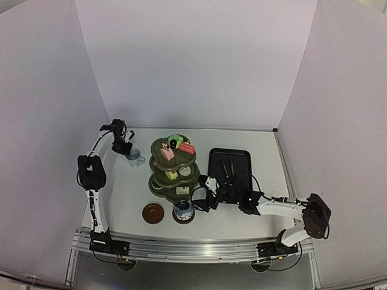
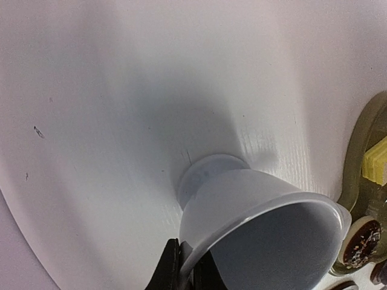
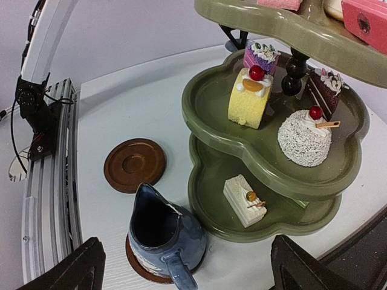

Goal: Serve the afternoon tea

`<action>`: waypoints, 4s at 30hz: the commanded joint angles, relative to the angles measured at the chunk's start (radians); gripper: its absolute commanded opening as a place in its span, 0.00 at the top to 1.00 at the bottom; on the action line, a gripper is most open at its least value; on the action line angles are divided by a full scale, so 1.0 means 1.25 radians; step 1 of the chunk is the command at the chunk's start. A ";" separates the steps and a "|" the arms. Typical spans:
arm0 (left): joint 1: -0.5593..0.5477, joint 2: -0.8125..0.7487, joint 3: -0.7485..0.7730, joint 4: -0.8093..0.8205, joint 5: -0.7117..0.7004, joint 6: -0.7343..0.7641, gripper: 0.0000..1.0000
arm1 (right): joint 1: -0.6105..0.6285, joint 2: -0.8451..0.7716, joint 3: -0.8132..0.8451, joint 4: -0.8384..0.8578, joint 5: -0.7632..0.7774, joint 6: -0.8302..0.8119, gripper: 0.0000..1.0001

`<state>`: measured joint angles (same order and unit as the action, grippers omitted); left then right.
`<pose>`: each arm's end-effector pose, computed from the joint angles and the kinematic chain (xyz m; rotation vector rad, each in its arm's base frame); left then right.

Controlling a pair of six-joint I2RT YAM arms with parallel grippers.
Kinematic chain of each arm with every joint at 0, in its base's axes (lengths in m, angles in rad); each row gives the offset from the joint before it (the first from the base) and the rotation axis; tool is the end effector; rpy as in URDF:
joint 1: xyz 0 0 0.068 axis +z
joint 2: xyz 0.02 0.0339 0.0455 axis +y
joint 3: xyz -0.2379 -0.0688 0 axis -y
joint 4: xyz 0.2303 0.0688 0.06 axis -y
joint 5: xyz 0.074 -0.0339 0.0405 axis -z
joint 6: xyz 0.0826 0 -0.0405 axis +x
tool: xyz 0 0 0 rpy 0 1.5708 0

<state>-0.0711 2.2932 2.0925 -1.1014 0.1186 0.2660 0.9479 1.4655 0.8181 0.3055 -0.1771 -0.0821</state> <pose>0.4545 -0.0422 0.1544 0.5024 2.8156 -0.1314 0.1989 0.3019 0.2070 -1.0810 1.6588 0.7442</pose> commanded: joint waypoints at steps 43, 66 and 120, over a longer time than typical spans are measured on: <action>-0.468 -0.850 -0.932 0.227 0.039 -0.633 1.00 | 0.112 -0.095 0.002 -0.017 0.202 0.059 0.06; -0.469 -0.831 -0.973 0.226 -0.034 -0.613 1.00 | 0.158 -0.121 -0.019 -0.033 0.272 0.098 0.06; -0.529 -0.944 -0.854 0.370 -0.290 -0.371 0.35 | 0.003 -0.096 0.072 -0.262 0.381 0.237 0.02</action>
<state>-0.7454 1.1883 0.9551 -0.8026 -0.0650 -0.3973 1.0895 1.3521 0.8357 0.1306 0.2846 0.0979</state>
